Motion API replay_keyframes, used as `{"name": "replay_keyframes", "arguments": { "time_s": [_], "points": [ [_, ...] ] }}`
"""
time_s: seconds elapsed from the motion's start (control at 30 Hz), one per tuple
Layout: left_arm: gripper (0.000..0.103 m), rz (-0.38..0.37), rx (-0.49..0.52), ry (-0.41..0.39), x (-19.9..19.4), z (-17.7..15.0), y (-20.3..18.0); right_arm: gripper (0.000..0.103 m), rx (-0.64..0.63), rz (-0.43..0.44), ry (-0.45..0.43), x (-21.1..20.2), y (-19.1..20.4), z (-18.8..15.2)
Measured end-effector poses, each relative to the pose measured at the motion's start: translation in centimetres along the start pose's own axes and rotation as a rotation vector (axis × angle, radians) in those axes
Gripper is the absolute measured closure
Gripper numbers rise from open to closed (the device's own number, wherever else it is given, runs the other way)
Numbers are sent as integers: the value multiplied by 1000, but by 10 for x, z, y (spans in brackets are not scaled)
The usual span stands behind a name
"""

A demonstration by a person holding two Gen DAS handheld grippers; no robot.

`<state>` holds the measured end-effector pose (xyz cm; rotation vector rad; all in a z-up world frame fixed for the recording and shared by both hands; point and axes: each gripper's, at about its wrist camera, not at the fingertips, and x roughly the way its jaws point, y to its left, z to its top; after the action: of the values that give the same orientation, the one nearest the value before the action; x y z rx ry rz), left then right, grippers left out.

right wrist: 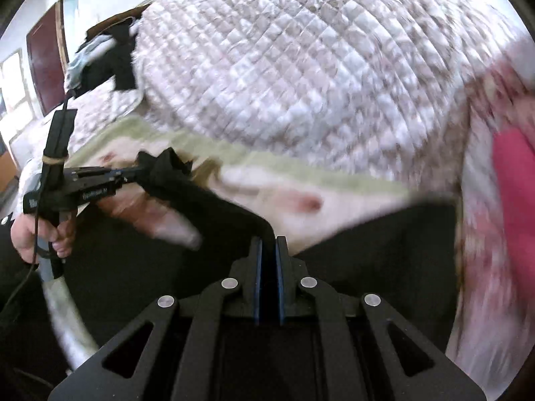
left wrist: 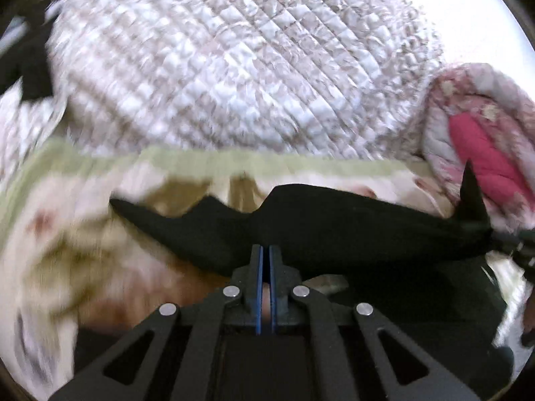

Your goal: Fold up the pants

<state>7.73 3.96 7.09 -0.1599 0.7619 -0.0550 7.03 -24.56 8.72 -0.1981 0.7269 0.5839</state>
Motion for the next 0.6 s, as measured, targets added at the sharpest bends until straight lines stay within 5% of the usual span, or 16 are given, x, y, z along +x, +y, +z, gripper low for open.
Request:
{"name": "replay_keyframes", "arguments": {
  "time_s": [0.2,0.3,0.43,0.53,0.6],
  "points": [
    [98,-23,-82,112,-30,-75,6,94,185,69,207,13,22,-105],
    [97,-33,-93,104,-49,-83,4,87,277,92,160,-2,19,-112],
    [57,-37,-108,59,-63,-72,4,75,360,70,88,-21,9,-108],
    [55,-20,-95,48,-58,-57,-3,53,407,28,48,-37,2,-114],
    [54,0,-68,53,-47,-48,-10,52,457,12,32,-42,-9,-117]
  ]
}}
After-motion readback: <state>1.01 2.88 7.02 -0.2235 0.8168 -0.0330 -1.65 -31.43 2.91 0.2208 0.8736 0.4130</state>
